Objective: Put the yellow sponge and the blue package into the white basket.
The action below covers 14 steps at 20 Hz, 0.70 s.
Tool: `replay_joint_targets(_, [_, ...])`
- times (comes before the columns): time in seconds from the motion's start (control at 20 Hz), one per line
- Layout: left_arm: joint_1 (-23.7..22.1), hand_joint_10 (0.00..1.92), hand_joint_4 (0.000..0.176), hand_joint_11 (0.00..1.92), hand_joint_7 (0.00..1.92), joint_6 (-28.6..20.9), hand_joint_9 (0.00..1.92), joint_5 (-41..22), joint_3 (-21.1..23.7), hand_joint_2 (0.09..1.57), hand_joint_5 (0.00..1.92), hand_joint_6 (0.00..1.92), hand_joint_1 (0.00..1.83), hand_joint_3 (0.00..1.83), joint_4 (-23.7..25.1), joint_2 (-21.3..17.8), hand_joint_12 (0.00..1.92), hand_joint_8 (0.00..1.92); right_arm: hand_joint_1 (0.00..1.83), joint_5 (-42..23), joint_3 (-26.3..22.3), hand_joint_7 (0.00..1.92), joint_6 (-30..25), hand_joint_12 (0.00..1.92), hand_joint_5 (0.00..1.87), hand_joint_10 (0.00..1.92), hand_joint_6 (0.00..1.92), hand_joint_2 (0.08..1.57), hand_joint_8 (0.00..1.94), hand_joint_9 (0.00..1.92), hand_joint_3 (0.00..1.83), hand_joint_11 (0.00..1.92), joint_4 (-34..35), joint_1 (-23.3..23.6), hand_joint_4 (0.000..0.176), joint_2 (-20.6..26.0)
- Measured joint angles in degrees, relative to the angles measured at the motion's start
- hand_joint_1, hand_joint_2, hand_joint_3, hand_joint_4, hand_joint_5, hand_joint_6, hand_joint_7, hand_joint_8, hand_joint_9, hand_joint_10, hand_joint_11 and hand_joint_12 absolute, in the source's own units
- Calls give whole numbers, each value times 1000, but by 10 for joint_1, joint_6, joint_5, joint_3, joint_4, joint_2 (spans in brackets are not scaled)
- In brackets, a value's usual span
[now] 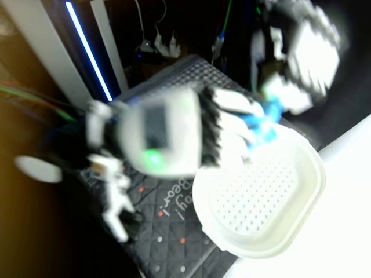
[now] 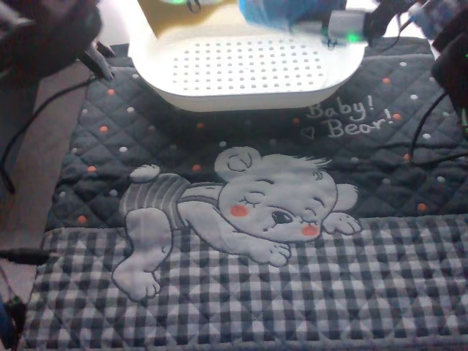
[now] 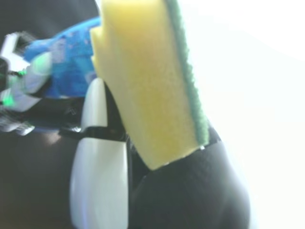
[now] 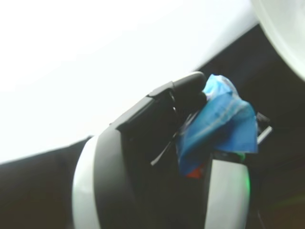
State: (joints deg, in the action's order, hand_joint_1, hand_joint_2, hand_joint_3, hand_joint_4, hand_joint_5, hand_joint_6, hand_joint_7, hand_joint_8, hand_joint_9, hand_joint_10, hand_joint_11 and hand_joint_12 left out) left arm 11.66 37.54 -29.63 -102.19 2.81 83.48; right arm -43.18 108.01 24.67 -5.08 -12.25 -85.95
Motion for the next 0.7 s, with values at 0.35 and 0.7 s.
replay_joint_targets(0.35, [8,1094,0,905,1065,-53,1004,65,-64,1078,1014,854,1377,0,7,46,832,789,1394,90,63,1118,0,859,933,987,891,1066,643,1133,0,1126,-19,35,0,-34])
replay_joint_targets(0.7, [23,0,164,89,249,-65,271,22,-3,1005,322,0,1080,0,20,4,588,0,176,98,-6,80,3,230,70,4,1,1306,1,86,7,0,-41,34,175,-5])
